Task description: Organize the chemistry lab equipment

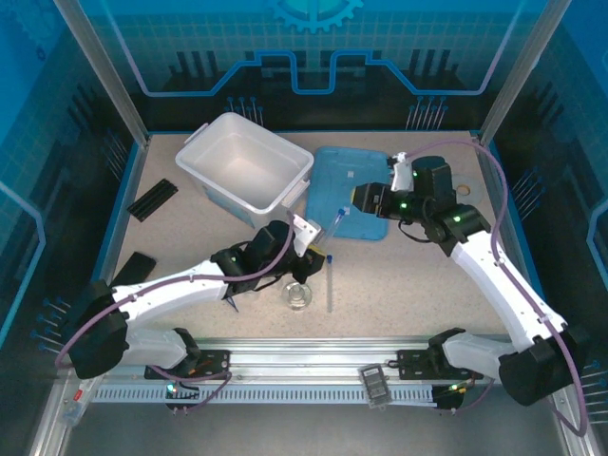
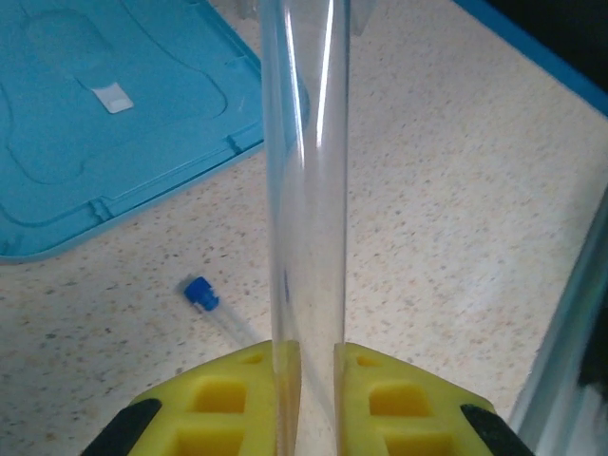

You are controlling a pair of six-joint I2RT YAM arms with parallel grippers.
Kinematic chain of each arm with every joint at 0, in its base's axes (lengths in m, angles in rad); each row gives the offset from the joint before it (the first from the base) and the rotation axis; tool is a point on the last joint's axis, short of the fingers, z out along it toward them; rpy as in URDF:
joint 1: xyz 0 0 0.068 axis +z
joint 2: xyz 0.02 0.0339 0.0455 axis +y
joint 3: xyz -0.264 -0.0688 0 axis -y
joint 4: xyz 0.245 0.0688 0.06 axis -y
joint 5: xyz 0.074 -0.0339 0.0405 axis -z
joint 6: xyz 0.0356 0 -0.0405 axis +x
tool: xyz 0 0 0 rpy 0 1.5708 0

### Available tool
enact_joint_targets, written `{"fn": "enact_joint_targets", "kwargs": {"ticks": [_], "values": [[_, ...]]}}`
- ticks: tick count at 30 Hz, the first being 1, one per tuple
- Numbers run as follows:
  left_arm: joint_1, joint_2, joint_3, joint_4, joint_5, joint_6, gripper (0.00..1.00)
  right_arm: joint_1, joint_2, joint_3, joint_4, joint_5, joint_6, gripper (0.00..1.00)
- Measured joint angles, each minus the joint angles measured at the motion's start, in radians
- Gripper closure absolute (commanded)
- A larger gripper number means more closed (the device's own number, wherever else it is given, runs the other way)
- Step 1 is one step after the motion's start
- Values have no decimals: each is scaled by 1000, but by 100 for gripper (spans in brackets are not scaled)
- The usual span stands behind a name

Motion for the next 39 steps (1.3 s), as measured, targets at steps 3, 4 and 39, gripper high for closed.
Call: {"fn": "enact_joint_targets", "kwargs": {"ticks": [3, 4, 39], "values": [[-19, 0, 4, -17, -35, 47, 82, 0, 30, 1, -47, -65, -42, 46], [-26, 0, 5, -17, -49, 61, 82, 0, 38, 1, -62, -84, -55, 46], [-80, -11, 5, -28, -179, 179, 75, 53, 134, 1, -150, -223, -222, 87]]}}
